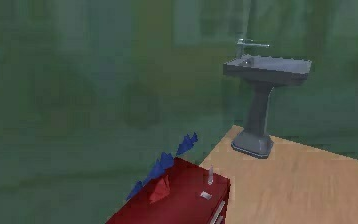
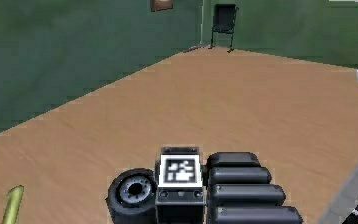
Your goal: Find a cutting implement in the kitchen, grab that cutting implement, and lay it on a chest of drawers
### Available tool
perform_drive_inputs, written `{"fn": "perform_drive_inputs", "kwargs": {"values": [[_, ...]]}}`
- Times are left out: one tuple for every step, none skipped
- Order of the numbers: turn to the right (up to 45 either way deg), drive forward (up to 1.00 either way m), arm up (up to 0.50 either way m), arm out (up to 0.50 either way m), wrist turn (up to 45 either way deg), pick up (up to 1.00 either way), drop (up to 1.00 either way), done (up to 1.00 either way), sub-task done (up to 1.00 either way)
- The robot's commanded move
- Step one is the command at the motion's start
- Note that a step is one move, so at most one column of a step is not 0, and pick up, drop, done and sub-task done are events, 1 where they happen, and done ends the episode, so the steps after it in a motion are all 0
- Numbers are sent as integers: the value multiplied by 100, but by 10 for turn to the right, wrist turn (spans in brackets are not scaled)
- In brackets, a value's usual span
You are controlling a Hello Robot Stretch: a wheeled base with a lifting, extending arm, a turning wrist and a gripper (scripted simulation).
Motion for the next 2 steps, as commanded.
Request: {"fn": "perform_drive_inputs", "kwargs": {"values": [[120, 0, 0, 0, 0, 0, 0, 0, 0], [0, 15, 0, 0, 0, 0, 0, 0, 0]]}}
